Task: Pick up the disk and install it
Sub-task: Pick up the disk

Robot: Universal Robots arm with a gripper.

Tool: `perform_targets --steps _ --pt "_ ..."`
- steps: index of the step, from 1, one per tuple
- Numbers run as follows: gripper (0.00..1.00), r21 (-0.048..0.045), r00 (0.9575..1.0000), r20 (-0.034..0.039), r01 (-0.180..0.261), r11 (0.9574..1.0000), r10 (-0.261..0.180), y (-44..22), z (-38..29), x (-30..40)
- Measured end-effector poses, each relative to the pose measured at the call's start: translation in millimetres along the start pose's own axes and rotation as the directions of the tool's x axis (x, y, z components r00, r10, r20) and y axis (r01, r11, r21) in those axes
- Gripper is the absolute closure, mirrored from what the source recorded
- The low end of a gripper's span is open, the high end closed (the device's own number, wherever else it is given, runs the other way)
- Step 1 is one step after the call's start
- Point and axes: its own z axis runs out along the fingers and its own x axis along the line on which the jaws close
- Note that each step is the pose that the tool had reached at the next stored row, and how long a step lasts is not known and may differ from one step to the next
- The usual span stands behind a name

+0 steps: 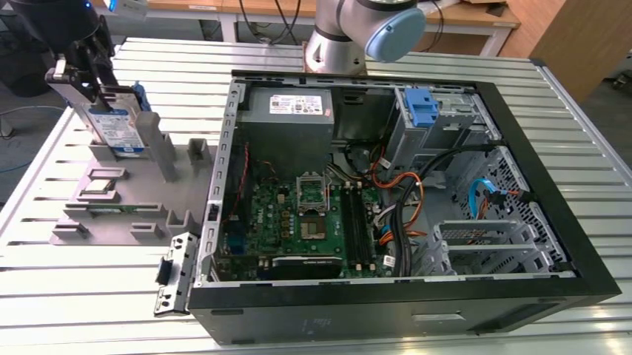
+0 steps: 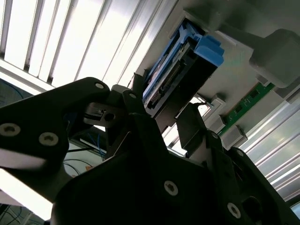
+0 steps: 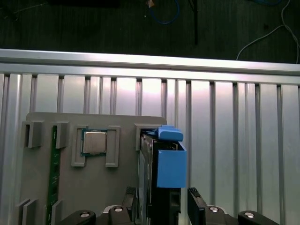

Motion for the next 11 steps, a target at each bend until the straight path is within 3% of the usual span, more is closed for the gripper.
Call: perform_targets --steps 4,6,7,11 --pt "0.45 -0.0001 1.0 -0.0001 0.0 1.0 0.0 0.0 -0.2 0.0" --pt "0.47 -0.0002 1.0 -0.0001 0.0 1.0 0.0 0.0 -0.4 0.0" --pt "0.53 -0.0001 1.0 0.0 0.0 1.0 0.0 0.0 -0.4 0.0" --pt "0.53 -0.0002 1.0 -0.0001 0.0 1.0 0.0 0.0 -0.5 0.0"
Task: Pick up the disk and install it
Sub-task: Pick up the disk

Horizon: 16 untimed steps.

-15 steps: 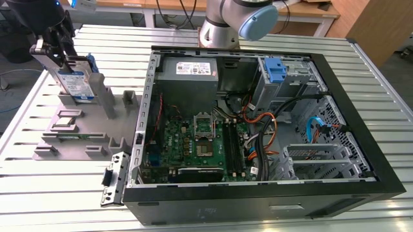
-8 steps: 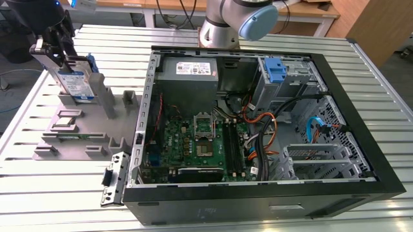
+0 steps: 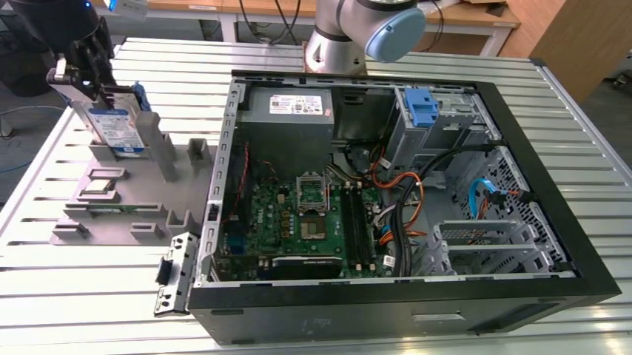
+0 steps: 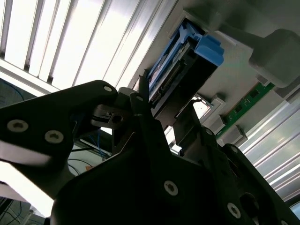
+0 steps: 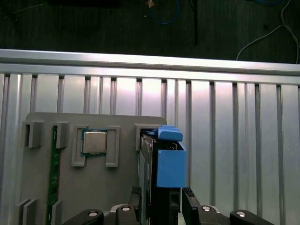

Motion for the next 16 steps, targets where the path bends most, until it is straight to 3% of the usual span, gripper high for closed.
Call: perform_targets --steps 16 --pt "0.53 0.0001 1.0 0.0002 0.0 1.0 0.0 -1.3 -0.2 0.0"
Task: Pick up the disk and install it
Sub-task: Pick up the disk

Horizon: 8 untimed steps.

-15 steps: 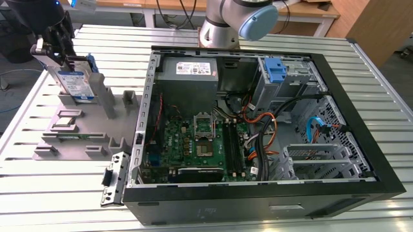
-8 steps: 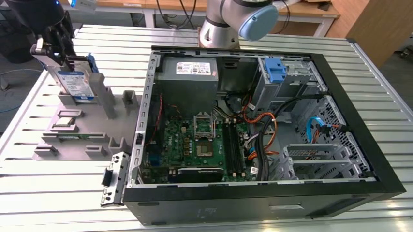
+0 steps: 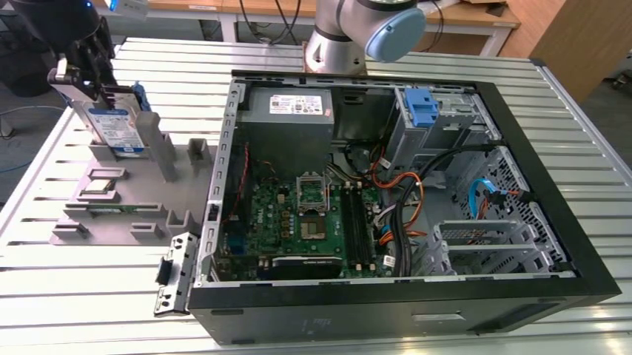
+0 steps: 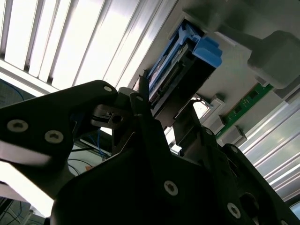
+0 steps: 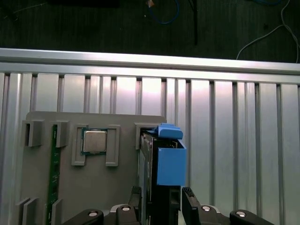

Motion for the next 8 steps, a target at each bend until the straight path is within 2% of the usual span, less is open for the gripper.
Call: perform_targets --steps 2,4,8 --pt "0.53 0.0 1.0 -0.0019 0.0 1.0 0.0 -0.1 0.1 0.1" --pt "0.53 -0.0001 1.0 -0.0079 0.0 1.0 0.0 -0.1 0.2 0.1" --pt "0.53 -0.0002 0.9999 -0.0117 0.0 1.0 0.0 0.0 0.2 0.1"
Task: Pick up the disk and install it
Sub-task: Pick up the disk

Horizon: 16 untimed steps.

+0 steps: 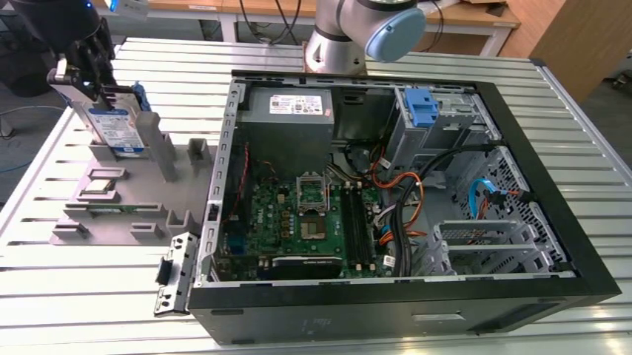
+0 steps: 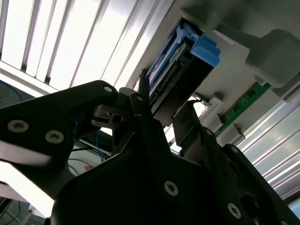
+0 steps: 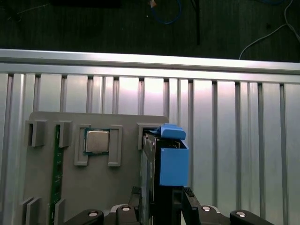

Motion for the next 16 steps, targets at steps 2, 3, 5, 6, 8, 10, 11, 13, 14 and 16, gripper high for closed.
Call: perform_targets --steps 2,3,5,6,8,10,11,13,14,16 --pt "0.53 0.0 1.0 -0.005 0.0 1.0 0.0 0.0 0.1 -0.9" --pt "0.53 0.0 1.0 -0.0081 0.0 1.0 0.0 0.0 0.2 -1.5" --pt "0.53 0.0001 0.9999 -0.0128 -0.001 1.0 0.001 -0.1 0.4 -2.0" --pt "0.53 0.0 0.9999 -0.0155 -0.001 1.0 0.001 -0.1 0.3 -2.0" --pt "0.53 -0.0002 0.9998 -0.0208 -0.001 1.0 0.001 -0.1 0.3 -2.3" --pt "0.53 -0.0003 0.9998 -0.0217 -0.001 1.0 0.001 -0.1 0.4 -2.9" --pt "0.53 -0.0003 0.9998 -0.022 -0.001 1.0 0.001 -0.1 0.4 -3.1" --pt "0.53 -0.0002 0.9998 -0.0222 -0.001 1.0 0.001 -0.1 0.5 -3.2" --pt "0.53 -0.0002 0.9998 -0.0222 -0.001 1.0 0.001 -0.1 0.4 -3.3" --pt "0.53 -0.0003 0.9998 -0.0223 -0.001 1.0 0.001 -0.1 0.4 -3.3"
